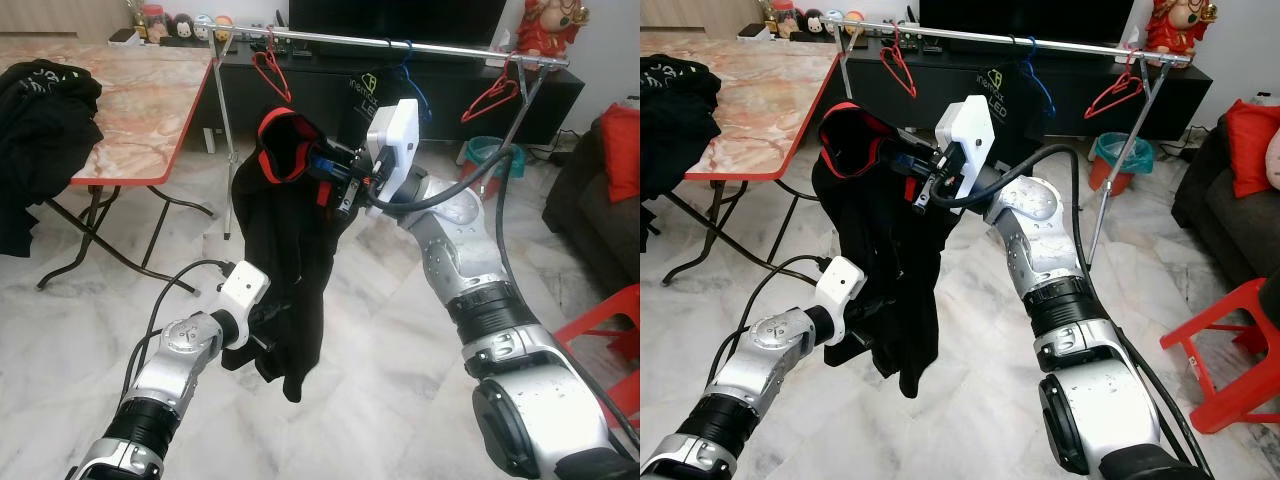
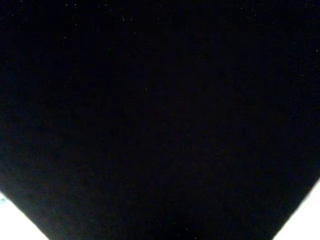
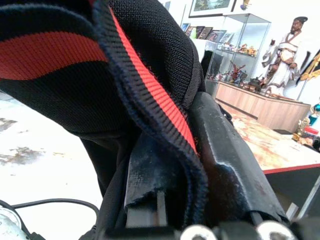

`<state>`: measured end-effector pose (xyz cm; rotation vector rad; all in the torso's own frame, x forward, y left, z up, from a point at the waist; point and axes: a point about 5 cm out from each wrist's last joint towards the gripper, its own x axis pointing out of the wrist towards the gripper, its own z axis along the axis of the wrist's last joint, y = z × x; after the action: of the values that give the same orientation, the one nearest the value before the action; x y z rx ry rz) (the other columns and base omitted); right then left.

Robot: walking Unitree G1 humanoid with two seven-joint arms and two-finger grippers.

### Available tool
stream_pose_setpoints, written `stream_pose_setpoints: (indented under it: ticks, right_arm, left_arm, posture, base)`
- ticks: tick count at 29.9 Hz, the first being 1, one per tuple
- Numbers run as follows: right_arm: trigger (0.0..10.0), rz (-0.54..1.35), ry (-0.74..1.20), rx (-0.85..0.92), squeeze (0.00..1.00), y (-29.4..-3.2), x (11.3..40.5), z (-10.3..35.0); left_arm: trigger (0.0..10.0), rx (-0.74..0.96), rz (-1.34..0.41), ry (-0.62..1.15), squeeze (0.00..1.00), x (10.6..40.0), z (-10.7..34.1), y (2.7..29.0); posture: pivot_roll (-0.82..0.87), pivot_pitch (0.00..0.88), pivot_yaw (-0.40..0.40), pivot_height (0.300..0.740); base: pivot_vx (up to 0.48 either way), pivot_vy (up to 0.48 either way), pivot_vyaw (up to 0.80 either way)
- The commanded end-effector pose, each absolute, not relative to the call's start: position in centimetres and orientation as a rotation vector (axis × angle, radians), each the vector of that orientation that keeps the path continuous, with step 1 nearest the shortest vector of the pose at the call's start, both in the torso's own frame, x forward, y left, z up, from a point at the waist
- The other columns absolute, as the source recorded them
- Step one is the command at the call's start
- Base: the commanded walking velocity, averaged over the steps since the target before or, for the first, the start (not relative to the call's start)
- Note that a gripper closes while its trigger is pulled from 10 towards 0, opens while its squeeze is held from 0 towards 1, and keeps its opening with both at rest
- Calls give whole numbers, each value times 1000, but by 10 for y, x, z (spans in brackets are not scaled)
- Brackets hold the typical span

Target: Hang hanger

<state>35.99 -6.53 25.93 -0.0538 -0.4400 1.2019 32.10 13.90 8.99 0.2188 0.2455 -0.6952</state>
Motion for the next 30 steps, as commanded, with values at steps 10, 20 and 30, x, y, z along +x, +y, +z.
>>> stream_pose_setpoints:
  ticks: [10, 20, 30]
  right_arm:
    - [10000, 1096, -322, -208, 0, -70, 368, 233]
    - [10000, 1089, -189, -336, 1000, -82, 370, 207]
    - [10000, 908, -1, -539, 1000, -101, 381, 179]
  left_arm:
    - [0, 253, -726, 247, 0, 313, 93, 151]
    - [0, 253, -787, 274, 0, 303, 90, 151]
    - [0, 295, -1022, 385, 0, 270, 91, 155]
  posture:
    - [69, 0, -72, 740]
    - [68, 0, -72, 740]
    - [68, 0, -72, 740]
  base:
    - [0, 0, 0]
    - [0, 0, 0]
    - [0, 0, 0]
